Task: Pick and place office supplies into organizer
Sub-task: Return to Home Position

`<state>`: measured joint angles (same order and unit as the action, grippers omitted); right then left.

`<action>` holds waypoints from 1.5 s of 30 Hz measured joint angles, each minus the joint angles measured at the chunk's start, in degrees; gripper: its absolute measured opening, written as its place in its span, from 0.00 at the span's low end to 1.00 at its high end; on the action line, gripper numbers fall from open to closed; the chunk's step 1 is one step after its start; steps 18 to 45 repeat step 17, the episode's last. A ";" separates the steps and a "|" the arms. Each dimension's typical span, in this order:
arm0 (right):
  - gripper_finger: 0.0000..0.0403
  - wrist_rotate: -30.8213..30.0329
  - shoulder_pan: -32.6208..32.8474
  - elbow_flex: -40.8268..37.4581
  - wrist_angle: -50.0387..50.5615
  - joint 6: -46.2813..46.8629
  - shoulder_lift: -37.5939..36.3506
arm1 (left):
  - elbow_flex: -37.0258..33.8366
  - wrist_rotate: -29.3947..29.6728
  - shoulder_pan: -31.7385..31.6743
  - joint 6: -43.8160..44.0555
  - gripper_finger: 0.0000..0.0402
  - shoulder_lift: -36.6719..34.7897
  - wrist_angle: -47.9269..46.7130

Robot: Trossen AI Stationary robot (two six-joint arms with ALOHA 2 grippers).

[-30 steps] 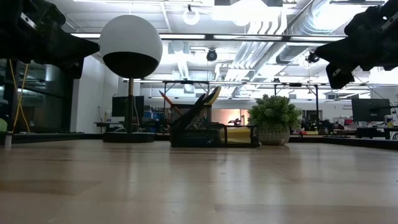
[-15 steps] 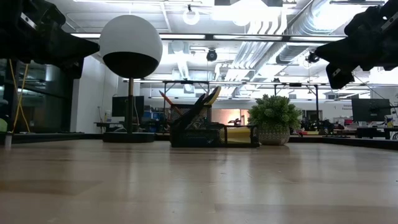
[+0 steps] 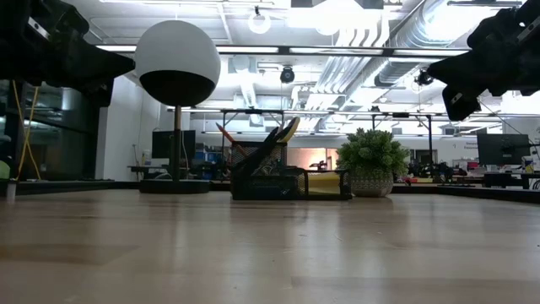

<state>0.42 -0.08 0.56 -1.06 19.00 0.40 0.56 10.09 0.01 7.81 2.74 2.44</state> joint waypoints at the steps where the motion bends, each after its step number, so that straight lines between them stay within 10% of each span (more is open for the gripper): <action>1: 0.05 0.01 0.02 0.00 0.00 0.00 0.00 | 0.00 0.02 0.00 0.00 0.00 0.00 0.00; 45: 0.06 0.01 0.01 0.00 0.00 0.00 0.00 | 0.00 0.01 -0.01 0.00 0.00 0.00 0.00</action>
